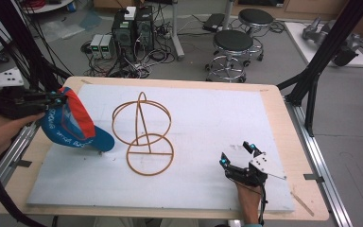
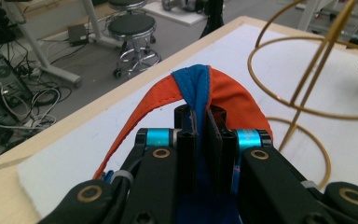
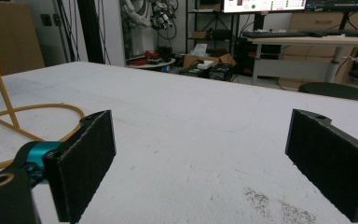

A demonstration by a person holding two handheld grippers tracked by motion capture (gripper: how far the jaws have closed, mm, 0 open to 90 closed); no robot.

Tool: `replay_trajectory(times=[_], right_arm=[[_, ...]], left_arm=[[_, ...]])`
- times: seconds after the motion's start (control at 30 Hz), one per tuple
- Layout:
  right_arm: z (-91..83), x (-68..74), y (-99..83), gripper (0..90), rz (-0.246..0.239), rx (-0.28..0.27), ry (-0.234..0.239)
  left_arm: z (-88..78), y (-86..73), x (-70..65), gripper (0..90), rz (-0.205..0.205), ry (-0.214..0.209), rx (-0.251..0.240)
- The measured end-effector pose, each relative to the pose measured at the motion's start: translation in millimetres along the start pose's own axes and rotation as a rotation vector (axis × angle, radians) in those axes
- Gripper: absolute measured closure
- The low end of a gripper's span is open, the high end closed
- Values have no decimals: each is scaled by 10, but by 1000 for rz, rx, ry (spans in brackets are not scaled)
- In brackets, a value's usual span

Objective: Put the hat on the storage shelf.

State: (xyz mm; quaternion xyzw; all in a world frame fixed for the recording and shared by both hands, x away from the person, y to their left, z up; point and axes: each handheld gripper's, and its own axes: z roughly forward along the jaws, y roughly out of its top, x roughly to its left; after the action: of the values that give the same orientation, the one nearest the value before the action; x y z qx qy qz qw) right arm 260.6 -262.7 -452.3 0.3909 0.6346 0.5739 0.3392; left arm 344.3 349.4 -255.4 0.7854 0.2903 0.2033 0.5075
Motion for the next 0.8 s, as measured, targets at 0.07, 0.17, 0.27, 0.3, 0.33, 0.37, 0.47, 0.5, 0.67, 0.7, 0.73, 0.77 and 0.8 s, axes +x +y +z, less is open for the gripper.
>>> replay_trajectory(times=[0.07, 0.17, 0.27, 0.3, 0.33, 0.37, 0.47, 0.5, 0.67, 0.7, 0.73, 0.77, 0.8], right_arm=[[0, 0, 0, 74, 0, 0, 0], [0, -1, 0, 74, 2, 0, 2], [1, -1, 0, 74, 4, 1, 3], [0, 1, 1, 74, 9, 4, 5], [0, 1, 1, 74, 11, 5, 4], [2, -2, 1, 74, 6, 3, 4], [3, -4, 1, 74, 9, 4, 3], [4, -5, 2, 74, 10, 3, 4], [3, -8, 1, 74, 12, 3, 7], [3, -8, 2, 74, 11, 3, 7], [3, -8, 2, 74, 11, 4, 6], [3, -8, 1, 74, 10, 3, 6], [3, -7, 1, 74, 10, 3, 6]], left_arm=[[101, 12, 5, 833, -5, -3, -9], [248, 10, 20, 833, -9, -3, -10], [394, -18, 44, 833, -27, -3, -17], [444, -29, 55, 832, -33, 0, -16], [506, -41, 72, 833, -34, 9, -17], [546, -48, 82, 833, -42, 9, -21], [705, -74, 122, 833, -62, 23, -29], [772, -86, 138, 832, -72, 24, -29], [1006, -136, 176, 828, -90, 35, -13], [1036, -144, 183, 827, -93, 35, -14], [1076, -156, 188, 827, -102, 35, -17], [1120, -167, 195, 824, -100, 44, -10], [1158, -177, 196, 823, -102, 45, -10]])
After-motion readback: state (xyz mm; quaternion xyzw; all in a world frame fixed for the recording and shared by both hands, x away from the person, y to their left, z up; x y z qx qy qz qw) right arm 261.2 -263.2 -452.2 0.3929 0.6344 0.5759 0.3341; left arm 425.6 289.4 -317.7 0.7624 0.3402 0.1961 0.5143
